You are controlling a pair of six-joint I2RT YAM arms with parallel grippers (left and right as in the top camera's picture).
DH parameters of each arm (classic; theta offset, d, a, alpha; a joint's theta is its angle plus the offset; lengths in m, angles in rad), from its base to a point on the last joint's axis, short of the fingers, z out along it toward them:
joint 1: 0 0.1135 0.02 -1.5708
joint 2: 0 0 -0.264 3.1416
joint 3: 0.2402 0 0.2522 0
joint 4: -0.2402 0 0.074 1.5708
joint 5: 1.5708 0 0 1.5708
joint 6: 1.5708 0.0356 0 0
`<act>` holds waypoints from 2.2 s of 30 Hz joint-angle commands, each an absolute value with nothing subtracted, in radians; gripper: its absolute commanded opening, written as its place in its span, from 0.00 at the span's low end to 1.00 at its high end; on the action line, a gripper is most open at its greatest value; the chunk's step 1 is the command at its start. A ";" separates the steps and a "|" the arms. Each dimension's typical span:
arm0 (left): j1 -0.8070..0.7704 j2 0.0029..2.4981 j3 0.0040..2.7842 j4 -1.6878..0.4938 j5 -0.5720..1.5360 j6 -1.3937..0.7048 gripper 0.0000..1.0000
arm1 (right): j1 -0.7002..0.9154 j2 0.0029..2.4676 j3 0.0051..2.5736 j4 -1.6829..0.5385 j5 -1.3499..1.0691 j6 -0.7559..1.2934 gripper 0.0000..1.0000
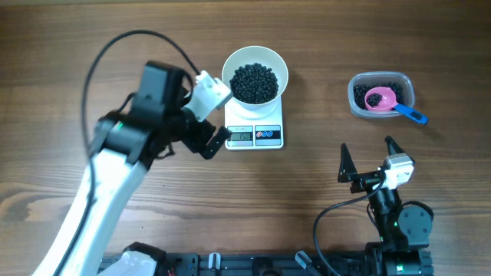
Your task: Scoop item into bowl and weigh 150g on scale
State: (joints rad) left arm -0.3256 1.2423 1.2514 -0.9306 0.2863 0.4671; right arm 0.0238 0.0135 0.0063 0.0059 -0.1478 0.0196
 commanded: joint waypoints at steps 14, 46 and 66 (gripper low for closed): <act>-0.113 0.545 0.995 -0.595 0.480 0.483 1.00 | 0.028 0.004 0.006 0.008 -0.130 0.002 1.00; -0.075 0.003 0.389 -0.147 0.575 0.483 1.00 | 0.028 0.004 0.006 0.008 -0.130 0.003 1.00; -0.075 0.003 0.220 0.298 0.083 -0.248 1.00 | 0.028 0.004 0.006 0.008 -0.130 0.002 1.00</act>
State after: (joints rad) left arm -0.0826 0.0128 0.2764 0.2642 0.1955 -0.0948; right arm 0.0238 0.0135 0.0063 0.0059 -0.1474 0.0128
